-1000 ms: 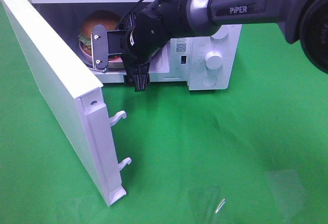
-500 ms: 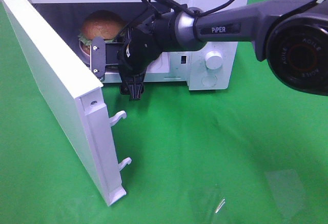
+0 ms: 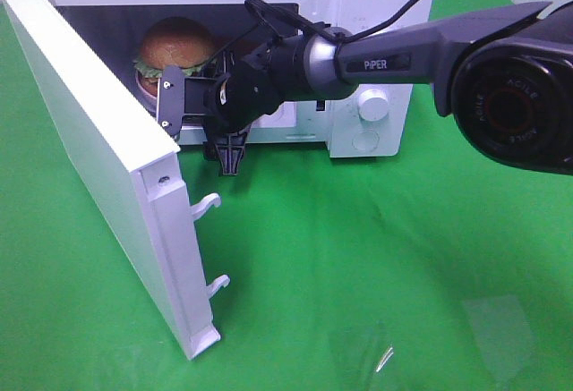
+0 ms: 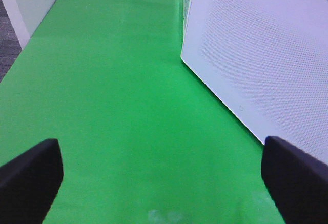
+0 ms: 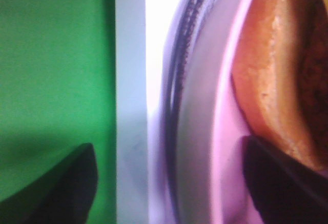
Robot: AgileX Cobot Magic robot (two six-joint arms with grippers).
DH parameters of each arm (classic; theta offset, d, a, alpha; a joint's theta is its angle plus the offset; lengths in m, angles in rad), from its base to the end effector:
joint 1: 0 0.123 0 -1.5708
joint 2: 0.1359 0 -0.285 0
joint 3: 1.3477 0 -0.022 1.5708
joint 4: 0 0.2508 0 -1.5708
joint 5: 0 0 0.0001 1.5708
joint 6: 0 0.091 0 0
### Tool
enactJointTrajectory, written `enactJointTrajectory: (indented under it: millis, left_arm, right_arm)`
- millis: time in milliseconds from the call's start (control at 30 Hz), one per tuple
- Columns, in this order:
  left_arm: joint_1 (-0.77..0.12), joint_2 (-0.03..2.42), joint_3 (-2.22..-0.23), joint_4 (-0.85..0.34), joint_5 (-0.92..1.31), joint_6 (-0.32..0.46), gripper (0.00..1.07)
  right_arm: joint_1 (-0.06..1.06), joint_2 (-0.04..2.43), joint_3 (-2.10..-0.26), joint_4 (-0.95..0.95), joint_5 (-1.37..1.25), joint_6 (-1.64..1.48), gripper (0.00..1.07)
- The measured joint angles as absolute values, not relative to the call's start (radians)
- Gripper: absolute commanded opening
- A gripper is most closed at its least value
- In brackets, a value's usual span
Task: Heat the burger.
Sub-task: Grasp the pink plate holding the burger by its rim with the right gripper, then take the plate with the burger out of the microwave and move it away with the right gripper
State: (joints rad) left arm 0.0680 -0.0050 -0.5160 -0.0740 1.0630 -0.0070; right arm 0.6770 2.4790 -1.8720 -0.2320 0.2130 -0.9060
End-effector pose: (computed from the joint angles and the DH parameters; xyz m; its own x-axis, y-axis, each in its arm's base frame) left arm -0.0073 -0.0064 0.2817 -0.4364 -0.0728 -0.8968 -0.0287 0.9973 -0.0670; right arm 0.4259 0.3366 0.1003 0.3213 -0.9023 -0.2875 -0.7226 -0.0375 -0.6902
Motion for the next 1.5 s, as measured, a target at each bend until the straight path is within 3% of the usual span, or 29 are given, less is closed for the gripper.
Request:
enactJointTrajectory:
  millis: [33,67,100,133,167,200,267,1033,1500]
  left_arm:
    - [0.068,-0.005,-0.516,-0.074,1.063,-0.007,1.00]
    - [0.068,-0.005,-0.516,-0.074,1.063,-0.007,1.00]
    - [0.068,-0.005,-0.516,-0.074,1.063,-0.007,1.00]
    - [0.068,-0.005,-0.516,-0.074,1.063,-0.007,1.00]
    - [0.068,-0.005,-0.516,-0.074,1.063,-0.007,1.00]
    - [0.068,-0.005,-0.516,-0.074,1.063,-0.007,1.00]
    - [0.068,-0.005,-0.516,-0.074,1.063,-0.007,1.00]
    - [0.068,-0.005,-0.516,-0.074,1.063,-0.007,1.00]
    - [0.068,-0.005,-0.516,-0.074,1.063,-0.007,1.00]
  right_arm:
    - [0.677,2.479,-1.873,-0.232,0.207,-0.906,0.48]
    - [0.677,2.479,-1.873,-0.232,0.207,-0.906,0.48]
    - [0.677,2.477,-1.876,-0.228,0.213,-0.907,0.32]
    - [0.677,2.477,-1.876,-0.228,0.213,-0.907,0.32]
    - [0.683,2.466,-1.876,-0.218,0.229,-0.907,0.18]
    - [0.683,2.466,-1.876,-0.218,0.229,-0.907,0.18]
    - [0.691,2.449,-1.876,-0.196,0.265,-0.907,0.02]
    - [0.677,2.343,-1.852,-0.131,0.491,-1.077,0.00]
    - [0.680,2.201,-1.623,-0.088,0.424,-1.196,0.00]
